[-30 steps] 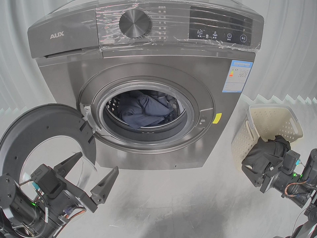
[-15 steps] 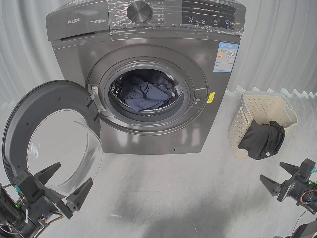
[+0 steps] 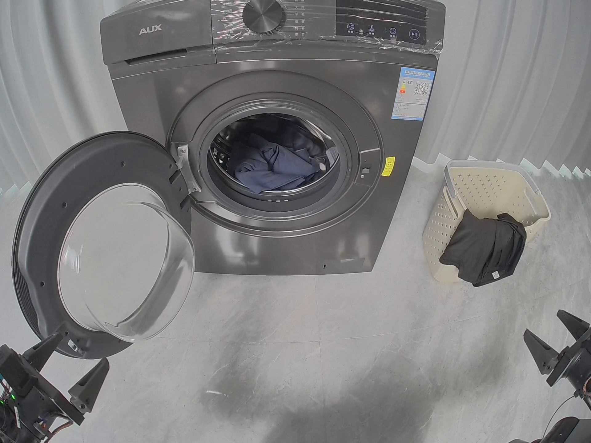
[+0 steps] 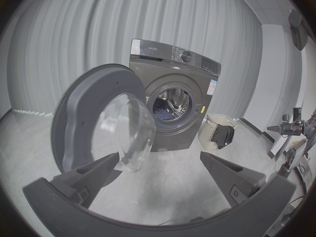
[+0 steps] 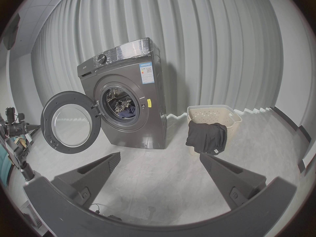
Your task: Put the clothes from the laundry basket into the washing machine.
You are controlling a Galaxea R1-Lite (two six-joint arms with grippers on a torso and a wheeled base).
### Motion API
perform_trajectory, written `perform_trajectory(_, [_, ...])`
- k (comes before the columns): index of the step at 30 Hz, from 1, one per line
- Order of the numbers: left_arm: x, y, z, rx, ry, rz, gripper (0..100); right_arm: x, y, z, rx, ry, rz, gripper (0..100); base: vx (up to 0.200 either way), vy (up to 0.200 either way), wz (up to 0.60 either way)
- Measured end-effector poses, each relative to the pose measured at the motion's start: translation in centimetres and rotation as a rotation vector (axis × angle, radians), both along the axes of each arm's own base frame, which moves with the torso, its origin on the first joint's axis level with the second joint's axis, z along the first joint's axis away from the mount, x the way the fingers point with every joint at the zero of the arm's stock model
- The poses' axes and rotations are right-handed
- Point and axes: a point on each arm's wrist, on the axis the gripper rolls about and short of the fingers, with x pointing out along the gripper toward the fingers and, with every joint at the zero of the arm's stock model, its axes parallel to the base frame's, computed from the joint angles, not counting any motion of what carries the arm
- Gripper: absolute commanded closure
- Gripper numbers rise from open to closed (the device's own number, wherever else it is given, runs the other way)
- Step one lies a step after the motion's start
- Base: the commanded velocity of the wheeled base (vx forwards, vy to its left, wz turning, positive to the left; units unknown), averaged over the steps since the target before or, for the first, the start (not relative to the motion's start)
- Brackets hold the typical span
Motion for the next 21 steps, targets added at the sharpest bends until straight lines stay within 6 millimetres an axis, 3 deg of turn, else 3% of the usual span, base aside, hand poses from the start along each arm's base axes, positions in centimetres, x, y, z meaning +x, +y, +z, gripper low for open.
perform_trajectory(14, [-3.2, 2.3, -1.8, 0.021, -0.048, 0.204, 0, -5.0, -1.6, -2.7, -0.010, -0.024, -0.102, 0, 0.000, 0.000, 0.00])
perform_trajectory(21, [-4.8, 2.4, -3.2, 0.047, -0.062, 0.208, 0, -6.4, -1.7, -3.7, -0.002, -0.075, -0.119, 0, 0.000, 0.000, 0.00])
